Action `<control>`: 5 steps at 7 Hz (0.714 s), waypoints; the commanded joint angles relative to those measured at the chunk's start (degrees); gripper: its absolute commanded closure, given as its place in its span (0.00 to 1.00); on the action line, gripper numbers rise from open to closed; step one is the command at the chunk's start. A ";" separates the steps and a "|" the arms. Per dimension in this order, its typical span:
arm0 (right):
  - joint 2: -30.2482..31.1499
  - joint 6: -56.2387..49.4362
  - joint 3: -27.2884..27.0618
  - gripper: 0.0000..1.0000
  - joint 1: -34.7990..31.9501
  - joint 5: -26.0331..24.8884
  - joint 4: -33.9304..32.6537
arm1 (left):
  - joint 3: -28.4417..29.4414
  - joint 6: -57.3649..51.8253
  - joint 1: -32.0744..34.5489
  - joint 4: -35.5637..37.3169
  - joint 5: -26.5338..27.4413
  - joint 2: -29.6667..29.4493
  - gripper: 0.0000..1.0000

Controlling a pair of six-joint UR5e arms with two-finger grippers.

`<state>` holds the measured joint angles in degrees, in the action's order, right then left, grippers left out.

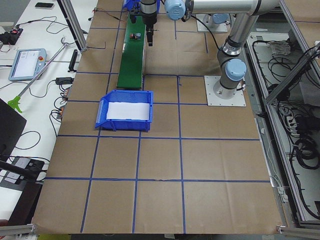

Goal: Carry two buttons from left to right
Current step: 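Move the right gripper above the red button riding the conveyor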

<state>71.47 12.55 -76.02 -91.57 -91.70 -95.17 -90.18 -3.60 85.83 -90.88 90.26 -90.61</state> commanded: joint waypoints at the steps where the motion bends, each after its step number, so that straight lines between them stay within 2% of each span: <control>1: -0.01 0.02 0.16 0.00 -0.01 -0.23 -0.11 | 0.00 0.00 -0.04 0.00 0.00 0.00 0.00; 5: -1.49 0.02 -0.71 0.02 -0.53 0.56 -0.19 | 0.00 0.00 -0.04 0.00 -0.09 0.00 0.00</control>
<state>71.00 12.53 -76.62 -91.86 -91.47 -95.27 -90.18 -3.60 85.85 -90.88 90.17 -90.62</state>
